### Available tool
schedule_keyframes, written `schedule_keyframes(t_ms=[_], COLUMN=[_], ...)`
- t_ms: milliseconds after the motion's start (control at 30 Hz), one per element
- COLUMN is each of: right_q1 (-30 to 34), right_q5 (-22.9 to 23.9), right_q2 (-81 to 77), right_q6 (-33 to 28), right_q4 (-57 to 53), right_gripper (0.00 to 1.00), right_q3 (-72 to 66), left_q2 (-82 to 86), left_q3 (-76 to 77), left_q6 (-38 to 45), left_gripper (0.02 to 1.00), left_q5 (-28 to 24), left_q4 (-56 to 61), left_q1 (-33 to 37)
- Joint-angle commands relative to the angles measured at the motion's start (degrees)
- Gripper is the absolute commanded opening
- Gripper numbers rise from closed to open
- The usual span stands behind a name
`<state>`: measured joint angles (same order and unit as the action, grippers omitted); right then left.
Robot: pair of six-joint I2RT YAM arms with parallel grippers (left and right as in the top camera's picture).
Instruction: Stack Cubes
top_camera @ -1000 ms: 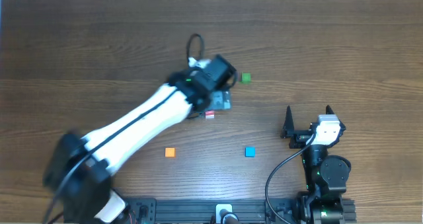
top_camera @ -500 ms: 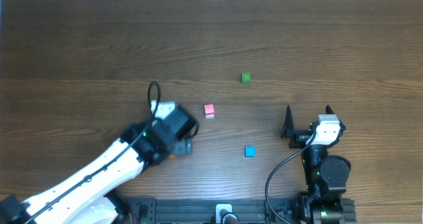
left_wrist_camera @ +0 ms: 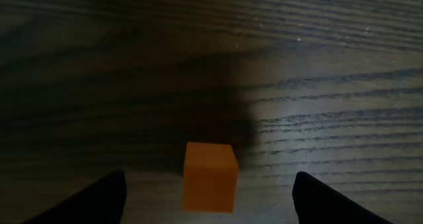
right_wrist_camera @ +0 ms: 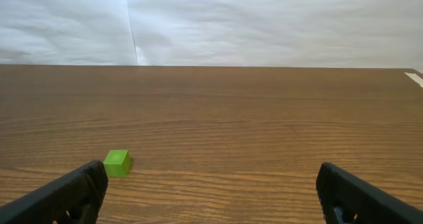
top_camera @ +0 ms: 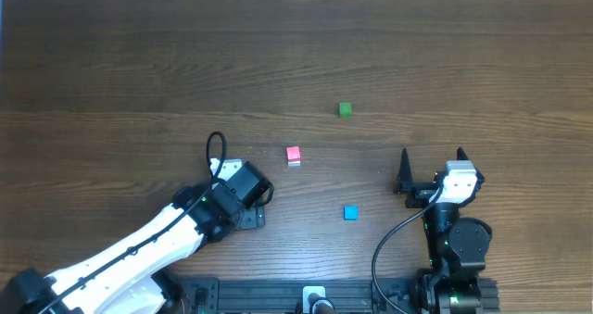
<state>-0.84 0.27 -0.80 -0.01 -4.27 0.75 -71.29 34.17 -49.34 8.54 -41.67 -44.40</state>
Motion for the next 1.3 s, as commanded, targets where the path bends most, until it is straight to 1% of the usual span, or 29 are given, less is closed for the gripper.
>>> schedule_keyframes(t_ms=[33, 267, 400, 433, 700, 800, 833, 900, 1100, 1267, 1300], right_q1=[0.1, 0.1, 0.1, 0.1, 0.1, 0.1, 0.1, 0.1, 0.1, 0.1, 0.1], right_q5=[-0.5, -0.5, -0.5, -0.5, -0.5, -0.5, -0.5, -0.5, -0.5, -0.5, -0.5], right_q2=[0.4, 0.4, 0.4, 0.4, 0.4, 0.4, 0.4, 0.4, 0.4, 0.4, 0.4], right_q6=[-0.1, -0.1, -0.1, -0.1, -0.1, -0.1, -0.1, -0.1, -0.1, -0.1, -0.1], right_q4=[0.0, 0.0, 0.0, 0.0, 0.0, 0.0, 0.0, 0.0, 0.0, 0.0, 0.0], right_gripper=[0.993, 0.991, 0.991, 0.993, 0.991, 0.993, 0.993, 0.993, 0.993, 0.993, 0.993], right_q3=[-0.4, -0.4, -0.4, -0.4, -0.4, -0.4, -0.4, -0.4, -0.4, -0.4, -0.4], left_q2=[-3.0, -4.9, -5.2, -5.6, -7.2, -7.3, -7.3, -7.3, -7.3, -7.3, -7.3], left_q3=[-0.5, -0.5, -0.5, -0.5, -0.5, -0.5, -0.5, -0.5, -0.5, -0.5, -0.5], left_q6=[-1.0, -1.1, -1.1, -1.4, -2.6, -2.6, -2.8, -3.2, -3.7, -3.7, -3.7], left_gripper=[0.809, 0.768, 0.711, 0.658, 0.535, 0.472, 0.428, 0.384, 0.275, 0.211, 0.185], left_q5=[-1.3, -1.9, -2.1, -2.1, -2.6, -2.6, -2.5, -2.5, -2.5, -2.5, -2.5], left_q4=[1.0, 1.9, 1.9, 1.9, 1.7, 1.7, 1.7, 1.6, 1.2, 1.2, 1.3], left_q1=[-0.1, -0.1, -0.1, -0.1, -0.1, -0.1, -0.1, -0.1, -0.1, -0.1, -0.1])
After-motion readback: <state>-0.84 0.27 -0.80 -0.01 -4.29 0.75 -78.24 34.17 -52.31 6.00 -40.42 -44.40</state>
